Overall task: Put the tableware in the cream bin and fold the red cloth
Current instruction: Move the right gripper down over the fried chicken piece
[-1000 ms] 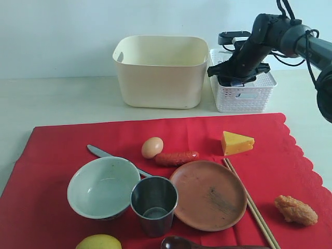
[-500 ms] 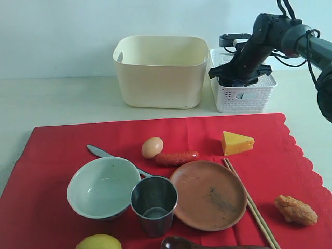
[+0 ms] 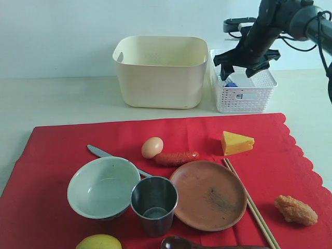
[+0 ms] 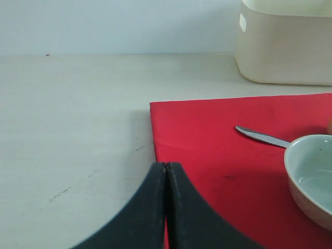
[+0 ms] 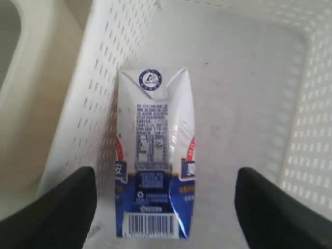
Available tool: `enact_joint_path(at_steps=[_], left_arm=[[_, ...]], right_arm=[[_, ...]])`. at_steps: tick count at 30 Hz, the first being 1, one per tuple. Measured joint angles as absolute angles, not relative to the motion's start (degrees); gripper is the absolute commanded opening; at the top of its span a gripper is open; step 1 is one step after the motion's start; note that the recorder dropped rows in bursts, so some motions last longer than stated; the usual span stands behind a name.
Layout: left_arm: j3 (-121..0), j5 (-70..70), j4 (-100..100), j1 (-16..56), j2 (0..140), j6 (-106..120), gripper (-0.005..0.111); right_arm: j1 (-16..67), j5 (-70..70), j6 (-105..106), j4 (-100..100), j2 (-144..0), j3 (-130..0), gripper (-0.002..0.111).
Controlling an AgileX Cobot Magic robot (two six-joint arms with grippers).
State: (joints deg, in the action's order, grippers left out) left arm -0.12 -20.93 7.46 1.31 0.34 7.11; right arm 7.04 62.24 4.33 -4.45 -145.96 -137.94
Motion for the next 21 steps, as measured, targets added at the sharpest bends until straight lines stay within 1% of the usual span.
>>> enact_joint_path(at_steps=[7, 13, 17, 21], left_arm=[[-0.1, -20.9, 7.5, 1.3, 0.3, 7.1, 0.0], [-0.1, -20.9, 7.5, 1.3, 0.3, 7.1, 0.0], [-0.1, -20.9, 7.5, 1.3, 0.3, 7.1, 0.0], [-0.1, -20.9, 7.5, 1.3, 0.3, 7.1, 0.0]], right_arm=[[7.0, 68.9, 4.3, -1.8, -139.3, -137.9, 0.071], [7.2, 69.6, 4.3, -2.6, -134.8, -137.0, 0.064], [7.2, 69.8, 4.3, -4.8, -131.3, -134.2, 0.064], [7.2, 69.9, 4.3, -5.4, -128.1, -128.2, 0.064]])
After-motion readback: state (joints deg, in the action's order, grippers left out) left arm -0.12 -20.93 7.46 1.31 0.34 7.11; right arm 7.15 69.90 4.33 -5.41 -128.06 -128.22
